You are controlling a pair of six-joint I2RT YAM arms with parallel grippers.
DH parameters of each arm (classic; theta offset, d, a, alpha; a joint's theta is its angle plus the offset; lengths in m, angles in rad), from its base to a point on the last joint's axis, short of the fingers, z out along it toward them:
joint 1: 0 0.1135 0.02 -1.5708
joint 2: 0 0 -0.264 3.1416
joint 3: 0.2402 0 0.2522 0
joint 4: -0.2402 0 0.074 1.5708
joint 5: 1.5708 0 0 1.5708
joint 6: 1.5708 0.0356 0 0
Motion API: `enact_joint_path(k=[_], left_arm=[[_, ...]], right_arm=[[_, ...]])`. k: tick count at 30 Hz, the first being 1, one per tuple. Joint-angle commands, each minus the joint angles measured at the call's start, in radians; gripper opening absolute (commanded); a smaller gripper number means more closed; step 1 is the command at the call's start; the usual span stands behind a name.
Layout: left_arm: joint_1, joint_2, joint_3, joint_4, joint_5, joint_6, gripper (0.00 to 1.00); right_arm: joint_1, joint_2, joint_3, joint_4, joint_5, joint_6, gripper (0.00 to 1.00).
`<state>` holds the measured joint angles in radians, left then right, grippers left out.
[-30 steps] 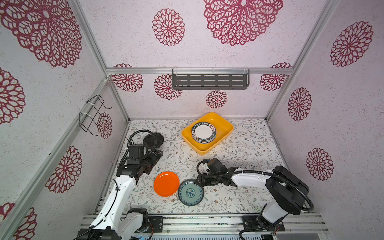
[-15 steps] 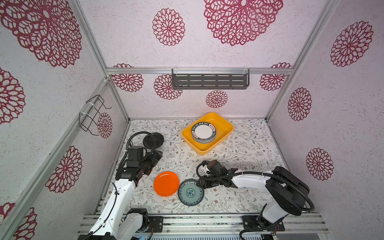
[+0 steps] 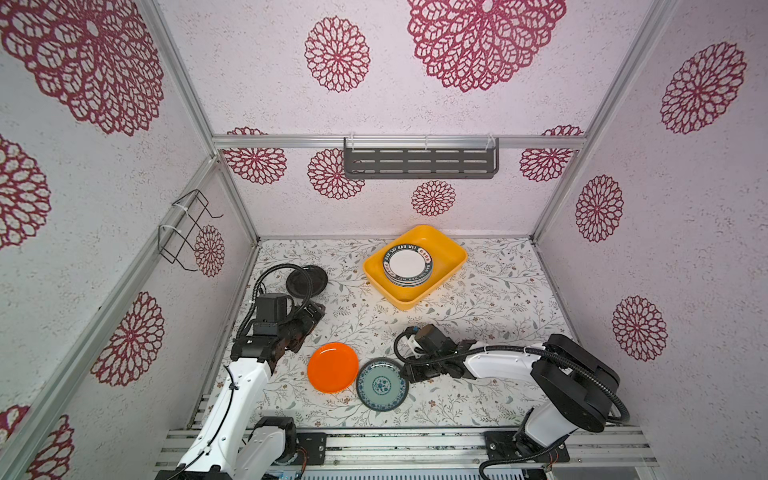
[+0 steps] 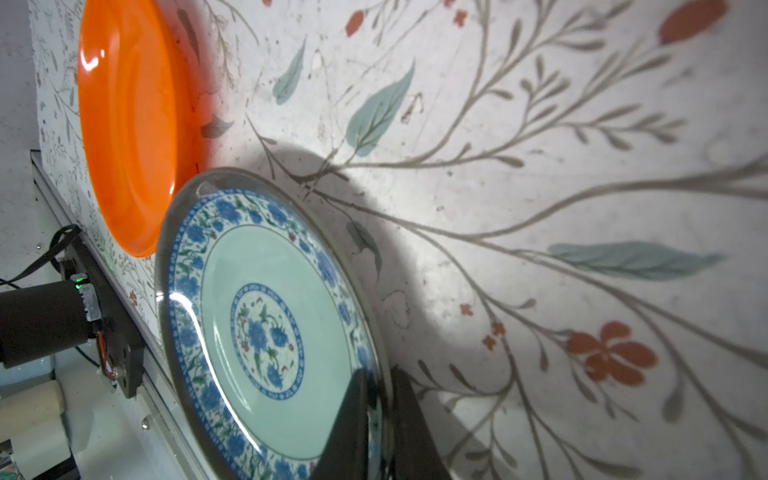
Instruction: Place the plates into the plastic bin on the countertop
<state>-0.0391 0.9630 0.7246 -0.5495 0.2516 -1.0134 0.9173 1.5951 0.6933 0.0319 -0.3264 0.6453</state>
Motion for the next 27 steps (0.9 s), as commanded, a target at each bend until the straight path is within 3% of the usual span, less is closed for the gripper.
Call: enact_joint_path(k=[1,6,14,22,27], left_arm=[[0.007,-0.012,0.016,-0.021,-0.011,0.029,0.97],[0.007,-0.007,0.015,-0.014,-0.01,0.026,0.97],[0.007,0.018,0.035,-0.006,-0.012,0.023,0.97],[-0.004,0.033,0.039,0.041,-0.03,-0.009,0.97],[-0.084,0.012,0.042,0.076,-0.109,-0.051,0.97]], right_arm=[[0.012,0.022,-0.017,-0.095,0.003,-0.019,0.09],[0.012,0.013,0.001,-0.133,0.018,-0.033,0.0],[-0.005,-0.051,0.028,-0.195,0.042,-0.047,0.0],[-0.106,-0.201,0.052,-0.227,0.014,-0.006,0.0],[-0.198,-0.283,0.056,-0.238,-0.05,-0.01,0.0]])
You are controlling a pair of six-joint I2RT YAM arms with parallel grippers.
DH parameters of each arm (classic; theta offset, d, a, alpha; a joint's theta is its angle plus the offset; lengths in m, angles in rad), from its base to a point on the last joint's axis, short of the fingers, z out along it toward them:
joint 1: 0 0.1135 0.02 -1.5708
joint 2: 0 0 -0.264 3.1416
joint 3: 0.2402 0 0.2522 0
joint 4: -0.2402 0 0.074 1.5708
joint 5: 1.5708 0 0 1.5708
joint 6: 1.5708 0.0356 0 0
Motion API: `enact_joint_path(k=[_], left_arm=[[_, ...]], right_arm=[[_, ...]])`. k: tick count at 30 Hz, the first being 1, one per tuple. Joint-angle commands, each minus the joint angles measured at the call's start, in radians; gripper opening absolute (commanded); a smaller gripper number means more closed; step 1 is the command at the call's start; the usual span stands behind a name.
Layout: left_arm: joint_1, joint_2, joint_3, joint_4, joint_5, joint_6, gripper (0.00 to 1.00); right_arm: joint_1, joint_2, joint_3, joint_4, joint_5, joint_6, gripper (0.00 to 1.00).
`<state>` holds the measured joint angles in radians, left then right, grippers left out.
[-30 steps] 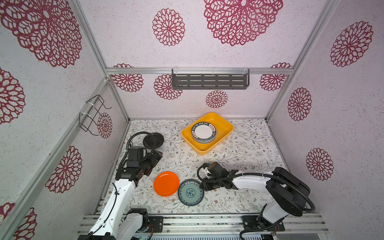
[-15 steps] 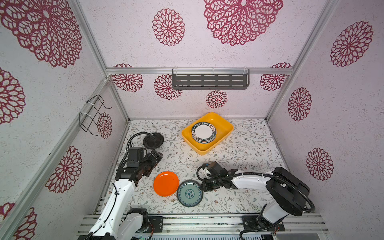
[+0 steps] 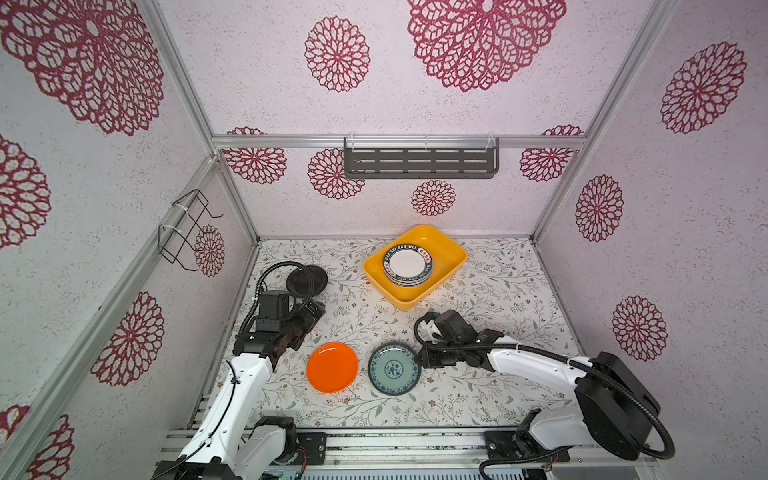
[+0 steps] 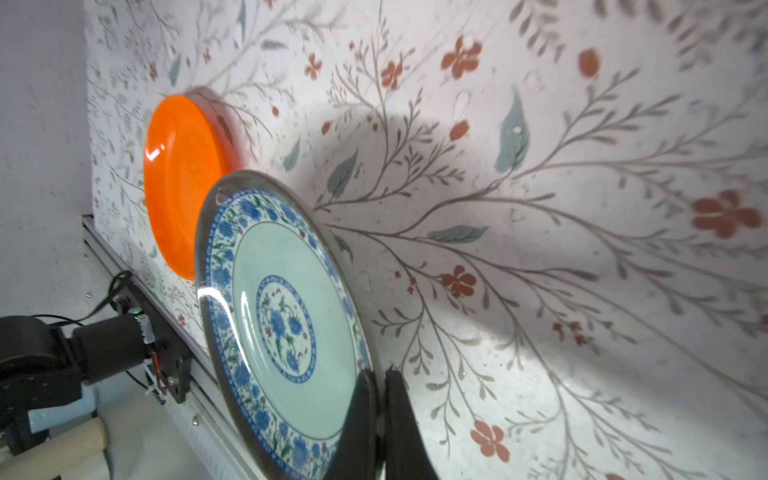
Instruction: Place the plates into the plastic bin on the countertop
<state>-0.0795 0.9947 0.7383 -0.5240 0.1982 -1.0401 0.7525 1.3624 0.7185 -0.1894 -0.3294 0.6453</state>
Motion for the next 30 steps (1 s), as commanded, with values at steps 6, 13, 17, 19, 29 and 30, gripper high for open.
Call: enact_joint_path(k=[6,13,17,19,29,30], left_arm=[[-0.253,0.002,0.024,0.15,-0.177,-0.088,0.97],[-0.503,0.098,0.077,0.265,-0.293,-0.085,0.97],[-0.565,0.172,0.148,0.282,-0.295,-0.037,0.97],[-0.576,0.202,0.181,0.285,-0.298,-0.007,0.97],[-0.492,0.36,0.376,0.314,-0.233,0.171,0.97],[-0.47,0.377,0.399,0.315,-0.211,0.186,0.97]], right_arm=[[-0.129,-0.105,0.066,-0.073,-0.087,-0.053,0.0],[-0.193,-0.099,0.155,-0.167,-0.114,-0.115,0.0],[-0.214,-0.113,0.159,-0.157,-0.135,-0.09,0.0],[-0.223,-0.114,0.165,-0.151,-0.131,-0.081,0.0],[-0.281,-0.076,0.252,-0.106,-0.103,-0.038,0.0],[-0.287,-0.064,0.264,-0.098,-0.101,-0.034,0.0]])
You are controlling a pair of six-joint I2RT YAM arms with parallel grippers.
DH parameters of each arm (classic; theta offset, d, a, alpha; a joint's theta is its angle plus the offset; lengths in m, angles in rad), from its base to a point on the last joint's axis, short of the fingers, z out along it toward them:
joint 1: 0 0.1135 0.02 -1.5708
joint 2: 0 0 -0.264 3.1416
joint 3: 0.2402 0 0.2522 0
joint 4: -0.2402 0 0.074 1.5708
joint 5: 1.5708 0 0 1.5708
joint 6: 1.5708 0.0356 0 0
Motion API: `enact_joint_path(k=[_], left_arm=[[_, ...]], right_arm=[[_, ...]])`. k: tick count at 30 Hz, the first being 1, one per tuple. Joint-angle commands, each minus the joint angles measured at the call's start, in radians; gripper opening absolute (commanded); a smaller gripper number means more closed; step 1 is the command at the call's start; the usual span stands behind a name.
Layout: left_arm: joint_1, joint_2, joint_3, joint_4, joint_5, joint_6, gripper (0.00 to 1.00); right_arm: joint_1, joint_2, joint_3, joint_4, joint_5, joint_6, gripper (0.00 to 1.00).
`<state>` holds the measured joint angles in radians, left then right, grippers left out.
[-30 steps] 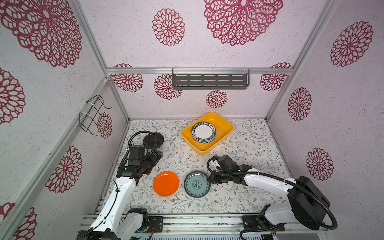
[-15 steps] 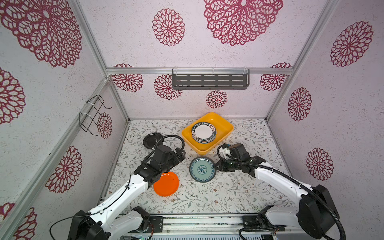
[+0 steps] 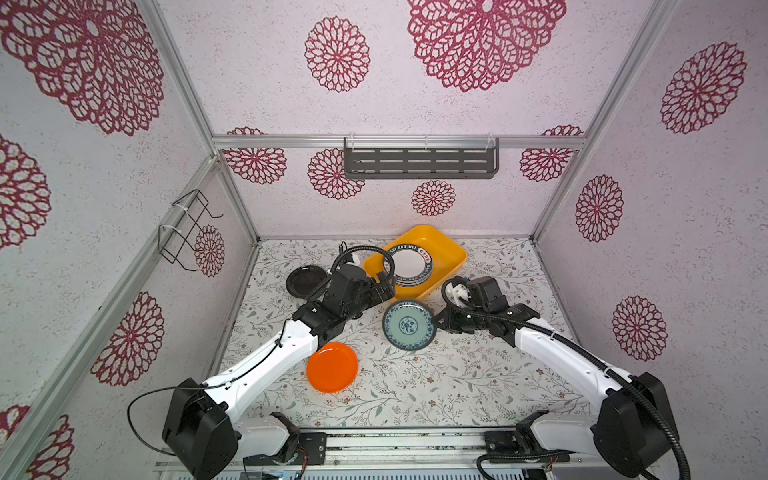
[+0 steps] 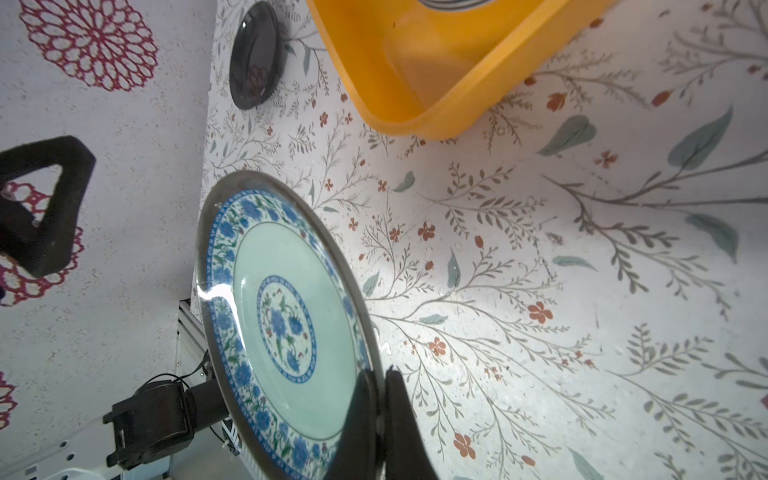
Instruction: Place the plates into the plastic bin on the countertop
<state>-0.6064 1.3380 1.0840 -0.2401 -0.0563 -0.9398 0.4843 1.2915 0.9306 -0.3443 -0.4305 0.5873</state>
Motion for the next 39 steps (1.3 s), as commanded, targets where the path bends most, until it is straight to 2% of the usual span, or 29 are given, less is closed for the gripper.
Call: enact_joint_path(k=[1,6,11,16,20,25,32,39], left_arm=[[0.08,0.053,0.078,0.03,0.057,0.101,0.97],[0.171,0.144,0.186,0.054,0.132,0.138,0.97],[0.214,0.235,0.298,0.026,0.178,0.217,0.97],[0.247,0.311,0.356,0.033,0.219,0.261,0.97],[0.285,0.355,0.375,0.061,0.263,0.255,0.97],[0.313,0.365,0.363,0.061,0.234,0.271,0.97],[0.369,0.369,0.332,0.104,0.242,0.255,0.97],[0.401,0.379,0.331,0.123,0.225,0.244,0.97]], right_arm=[[-0.029,0.025,0.072,0.061,0.007,0.028,0.0],[-0.075,0.134,0.213,0.054,0.032,0.026,0.0],[-0.105,0.273,0.364,0.037,0.12,0.037,0.0],[-0.128,0.417,0.503,0.026,0.148,0.028,0.0],[-0.139,0.537,0.602,0.049,0.174,0.033,0.0],[-0.152,0.689,0.731,0.044,0.176,0.044,0.0],[-0.173,0.815,0.834,0.078,0.184,0.066,0.0],[-0.19,0.939,0.973,0.034,0.129,0.085,0.0]])
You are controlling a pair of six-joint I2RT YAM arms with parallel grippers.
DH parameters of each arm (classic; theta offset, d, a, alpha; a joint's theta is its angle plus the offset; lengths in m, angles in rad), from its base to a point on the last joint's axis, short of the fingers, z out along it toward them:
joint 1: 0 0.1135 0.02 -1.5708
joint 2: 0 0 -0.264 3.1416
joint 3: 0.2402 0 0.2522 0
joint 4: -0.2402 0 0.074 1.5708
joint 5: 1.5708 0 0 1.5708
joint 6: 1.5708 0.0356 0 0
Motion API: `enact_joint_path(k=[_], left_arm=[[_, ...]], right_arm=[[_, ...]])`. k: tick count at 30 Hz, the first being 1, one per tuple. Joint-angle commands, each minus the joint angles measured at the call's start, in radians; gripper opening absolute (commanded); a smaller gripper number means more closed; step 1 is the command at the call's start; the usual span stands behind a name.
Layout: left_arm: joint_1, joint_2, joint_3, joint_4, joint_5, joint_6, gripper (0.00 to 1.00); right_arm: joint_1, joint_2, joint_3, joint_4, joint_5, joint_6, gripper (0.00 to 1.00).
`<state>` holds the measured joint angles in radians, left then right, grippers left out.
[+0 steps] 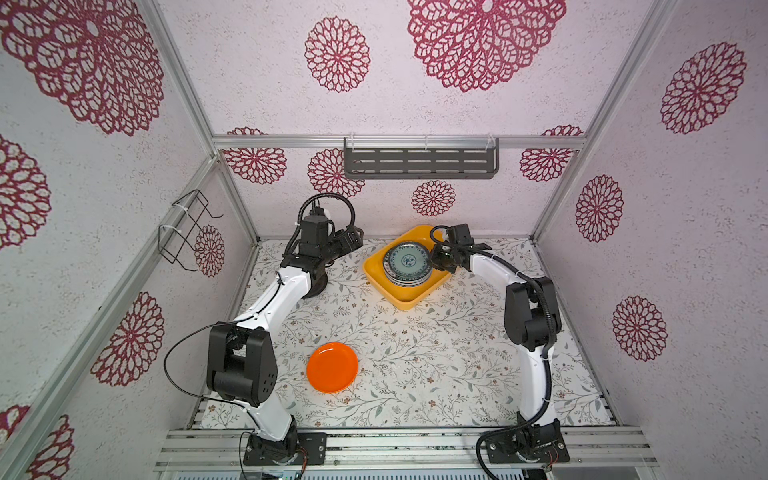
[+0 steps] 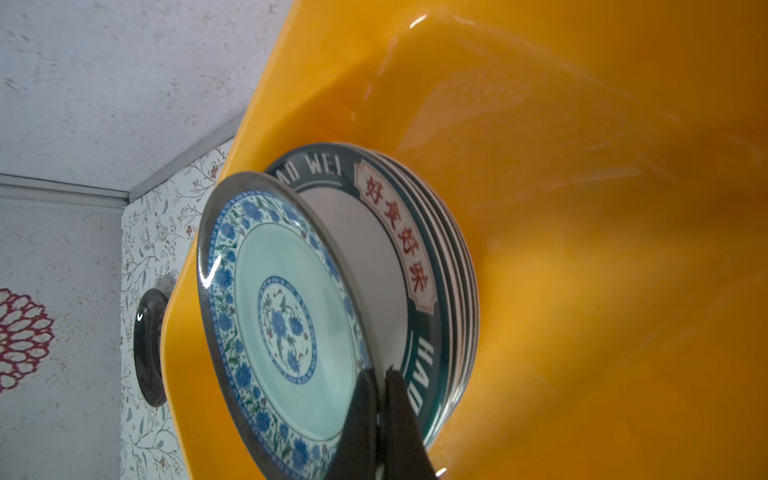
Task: Place the plates into the plastic bin on the countertop
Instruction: 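Lower the blue-floral plate onto the stack in the bin with right gripper, then open right gripper over the bin while left gripper reaches toward orange plate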
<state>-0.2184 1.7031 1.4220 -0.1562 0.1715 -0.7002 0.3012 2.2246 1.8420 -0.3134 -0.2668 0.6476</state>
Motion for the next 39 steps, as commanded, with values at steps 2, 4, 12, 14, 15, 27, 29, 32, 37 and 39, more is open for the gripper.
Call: enact_joint_path(k=[2,4,12,14,15,27,29,32,37,39], left_arm=[[0.014,0.017,-0.007,0.049,-0.008,0.004,0.97],[0.019,0.02,-0.006,0.06,-0.01,0.002,0.97],[0.025,0.033,0.008,0.06,-0.023,-0.007,0.97],[0.025,0.034,0.009,0.06,-0.025,-0.011,0.97],[0.025,0.035,0.008,0.06,-0.024,-0.013,0.97],[0.025,-0.038,-0.061,0.052,-0.085,-0.039,0.97],[0.024,-0.065,-0.084,0.05,-0.106,-0.04,0.97],[0.024,-0.116,-0.135,0.05,-0.146,-0.047,0.97],[0.024,-0.222,-0.238,0.033,-0.226,-0.082,0.97],[0.024,-0.273,-0.288,0.015,-0.258,-0.108,0.97]], right_arm=[[-0.007,0.03,0.078,0.008,-0.053,0.038,0.0],[-0.007,0.042,0.084,0.009,-0.054,0.049,0.0],[-0.007,0.053,0.079,-0.013,-0.053,0.043,0.0],[-0.007,0.05,0.073,-0.014,-0.047,0.043,0.0],[-0.007,0.047,0.068,-0.015,-0.042,0.041,0.01],[-0.006,-0.003,0.039,-0.024,-0.013,-0.008,0.3],[-0.007,-0.019,0.036,-0.032,-0.005,-0.021,0.34],[-0.006,-0.065,0.004,-0.02,0.002,-0.052,0.45],[-0.005,-0.156,-0.078,0.016,-0.015,-0.11,0.65],[-0.005,-0.191,-0.108,0.024,-0.021,-0.126,0.68]])
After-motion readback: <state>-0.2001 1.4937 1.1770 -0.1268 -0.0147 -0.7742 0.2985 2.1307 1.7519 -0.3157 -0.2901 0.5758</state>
